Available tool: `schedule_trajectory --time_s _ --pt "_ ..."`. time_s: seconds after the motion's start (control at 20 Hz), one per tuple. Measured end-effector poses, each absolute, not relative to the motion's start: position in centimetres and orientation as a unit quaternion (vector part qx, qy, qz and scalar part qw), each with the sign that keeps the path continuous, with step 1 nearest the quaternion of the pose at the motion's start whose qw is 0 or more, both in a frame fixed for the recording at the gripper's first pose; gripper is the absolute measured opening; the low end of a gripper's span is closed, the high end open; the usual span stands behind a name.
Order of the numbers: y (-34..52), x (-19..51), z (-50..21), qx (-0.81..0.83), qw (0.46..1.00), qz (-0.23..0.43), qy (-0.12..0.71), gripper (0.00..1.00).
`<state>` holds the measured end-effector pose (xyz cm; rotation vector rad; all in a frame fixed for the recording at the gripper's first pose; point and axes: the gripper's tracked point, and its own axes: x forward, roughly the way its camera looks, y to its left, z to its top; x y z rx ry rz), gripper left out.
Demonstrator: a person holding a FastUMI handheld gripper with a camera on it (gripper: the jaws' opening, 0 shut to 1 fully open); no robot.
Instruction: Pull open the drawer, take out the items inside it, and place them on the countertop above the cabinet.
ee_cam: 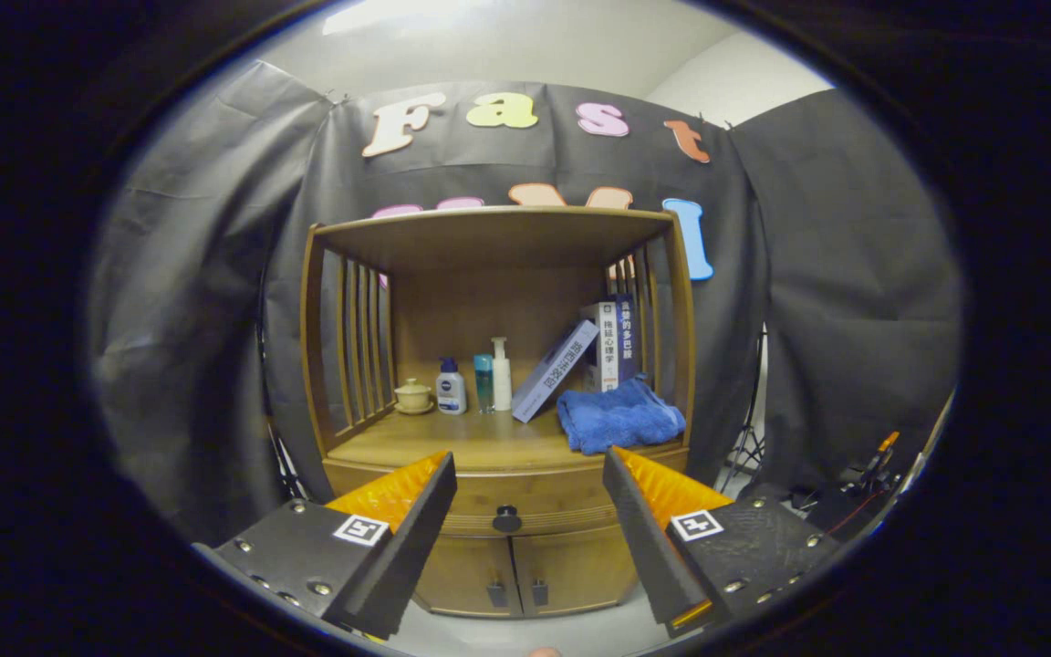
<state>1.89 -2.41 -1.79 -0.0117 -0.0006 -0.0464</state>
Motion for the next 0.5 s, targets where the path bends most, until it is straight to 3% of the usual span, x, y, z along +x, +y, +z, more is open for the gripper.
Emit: schedule_trajectory --time_s 0.5 --pt "-2.5 10.6 -9.8 0.014 0.999 -0.016 0.028 0.97"
